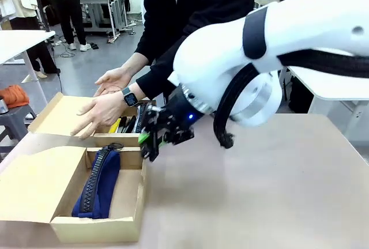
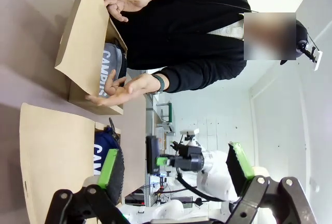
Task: Place items inside the box.
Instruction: Pick up a Pencil pouch or Stapler and place it inside the Mailer Box closest to the robot.
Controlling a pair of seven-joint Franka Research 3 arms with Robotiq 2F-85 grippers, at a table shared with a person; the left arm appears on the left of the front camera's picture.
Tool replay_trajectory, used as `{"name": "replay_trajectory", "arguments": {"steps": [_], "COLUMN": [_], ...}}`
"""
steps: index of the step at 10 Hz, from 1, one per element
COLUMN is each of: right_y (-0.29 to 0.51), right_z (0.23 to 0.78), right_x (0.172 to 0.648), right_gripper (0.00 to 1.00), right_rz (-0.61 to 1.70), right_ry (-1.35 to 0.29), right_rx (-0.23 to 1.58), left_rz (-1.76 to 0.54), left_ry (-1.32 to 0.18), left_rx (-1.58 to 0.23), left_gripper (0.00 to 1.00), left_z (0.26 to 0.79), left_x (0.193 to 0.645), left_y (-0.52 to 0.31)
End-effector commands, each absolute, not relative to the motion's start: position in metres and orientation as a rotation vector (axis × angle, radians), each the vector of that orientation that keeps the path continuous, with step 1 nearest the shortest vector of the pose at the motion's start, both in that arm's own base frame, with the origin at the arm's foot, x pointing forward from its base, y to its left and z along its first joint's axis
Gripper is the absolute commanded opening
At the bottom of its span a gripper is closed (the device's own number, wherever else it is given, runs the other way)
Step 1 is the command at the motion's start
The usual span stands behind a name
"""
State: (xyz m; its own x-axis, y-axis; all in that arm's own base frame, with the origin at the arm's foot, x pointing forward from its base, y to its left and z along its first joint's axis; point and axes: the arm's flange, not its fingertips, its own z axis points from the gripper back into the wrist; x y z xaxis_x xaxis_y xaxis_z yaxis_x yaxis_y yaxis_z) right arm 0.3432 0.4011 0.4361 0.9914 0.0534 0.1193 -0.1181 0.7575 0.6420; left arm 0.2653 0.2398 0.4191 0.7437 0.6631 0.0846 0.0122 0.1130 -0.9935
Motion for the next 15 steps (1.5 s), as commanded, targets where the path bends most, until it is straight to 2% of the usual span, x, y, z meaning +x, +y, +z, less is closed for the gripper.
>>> {"name": "replay_trajectory", "arguments": {"steps": [1,2,3,4,8,9,10,11,15], "right_y": [0.382,0.357,0.306,0.243,0.141,0.141,0.155,0.179,0.179], "right_z": [0.446,0.456,0.471,0.477,0.445,0.433,0.425,0.489,0.489], "right_x": [0.310,0.283,0.255,0.240,0.230,0.238,0.257,0.288,0.288], "right_gripper": [0.42,0.42,0.42,0.42,0.42,0.42,0.42,0.42,0.42], "right_rz": [0.109,0.092,0.010,-0.177,-0.212,-0.154,-0.210,-0.221,-0.221], "right_ry": [-0.038,-0.075,-0.220,-0.293,-0.155,-0.119,-0.109,-0.153,-0.153], "right_rx": [0.639,0.651,0.752,0.825,0.946,0.923,0.822,0.932,0.932], "left_rz": [0.509,0.509,0.509,0.509,0.509,0.509,0.509,0.509,0.509], "left_ry": [-0.625,-0.625,-0.625,-0.625,-0.625,-0.625,-0.625,-0.625,-0.625], "left_rx": [-1.403,-1.403,-1.403,-1.403,-1.403,-1.403,-1.403,-1.403,-1.403], "left_gripper": [1.00,1.00,1.00,1.00,1.00,1.00,1.00,1.00,1.00], "left_z": [0.419,0.419,0.419,0.419,0.419,0.419,0.419,0.419,0.419], "left_x": [0.264,0.264,0.264,0.264,0.264,0.264,0.264,0.264,0.264], "left_y": [0.238,0.238,0.238,0.238,0.238,0.238,0.238,0.238,0.238]}}
